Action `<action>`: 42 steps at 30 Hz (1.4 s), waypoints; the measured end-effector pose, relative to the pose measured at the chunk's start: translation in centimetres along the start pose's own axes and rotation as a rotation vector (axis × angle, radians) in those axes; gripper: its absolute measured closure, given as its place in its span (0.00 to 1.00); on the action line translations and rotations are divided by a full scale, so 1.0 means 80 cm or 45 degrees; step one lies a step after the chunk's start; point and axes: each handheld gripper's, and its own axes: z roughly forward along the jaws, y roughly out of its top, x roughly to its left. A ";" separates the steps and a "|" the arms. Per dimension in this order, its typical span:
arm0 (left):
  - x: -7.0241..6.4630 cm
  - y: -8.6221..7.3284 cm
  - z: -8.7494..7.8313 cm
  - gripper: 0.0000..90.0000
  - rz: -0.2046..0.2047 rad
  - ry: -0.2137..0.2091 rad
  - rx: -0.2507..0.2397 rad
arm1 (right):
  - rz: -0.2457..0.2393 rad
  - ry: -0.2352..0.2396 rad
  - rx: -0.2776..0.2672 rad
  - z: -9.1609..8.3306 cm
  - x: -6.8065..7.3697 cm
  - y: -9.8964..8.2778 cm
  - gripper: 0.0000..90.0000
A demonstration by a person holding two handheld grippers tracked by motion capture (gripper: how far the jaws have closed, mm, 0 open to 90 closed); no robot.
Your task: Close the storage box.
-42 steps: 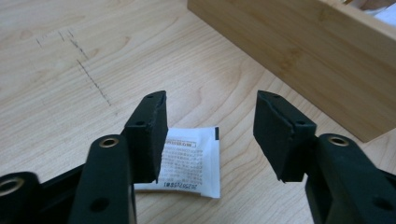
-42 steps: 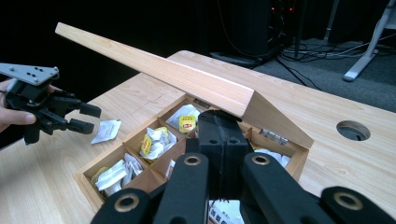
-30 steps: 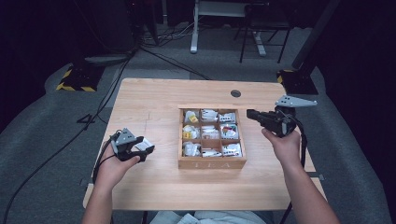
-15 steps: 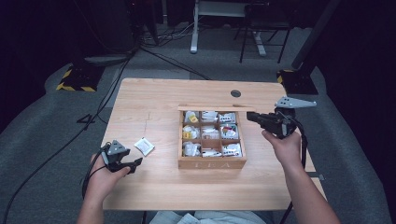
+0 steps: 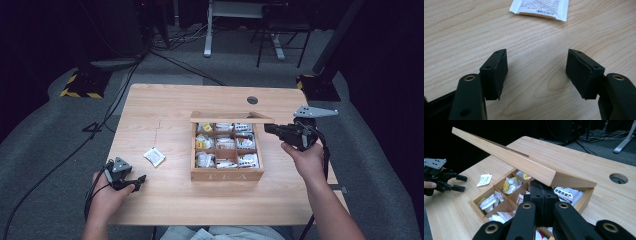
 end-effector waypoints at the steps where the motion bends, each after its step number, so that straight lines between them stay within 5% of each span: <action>1: 0.000 0.000 0.000 0.38 0.004 0.003 -0.001 | -0.003 0.002 0.006 0.000 0.000 0.000 1.00; 7: 0.002 -0.004 0.007 0.31 0.011 0.005 -0.068 | 0.006 -0.014 0.047 -0.002 0.003 -0.002 0.99; 42: 0.001 -0.005 0.007 0.30 0.013 0.007 -0.065 | 0.018 -0.068 0.400 -0.002 0.021 -0.016 0.90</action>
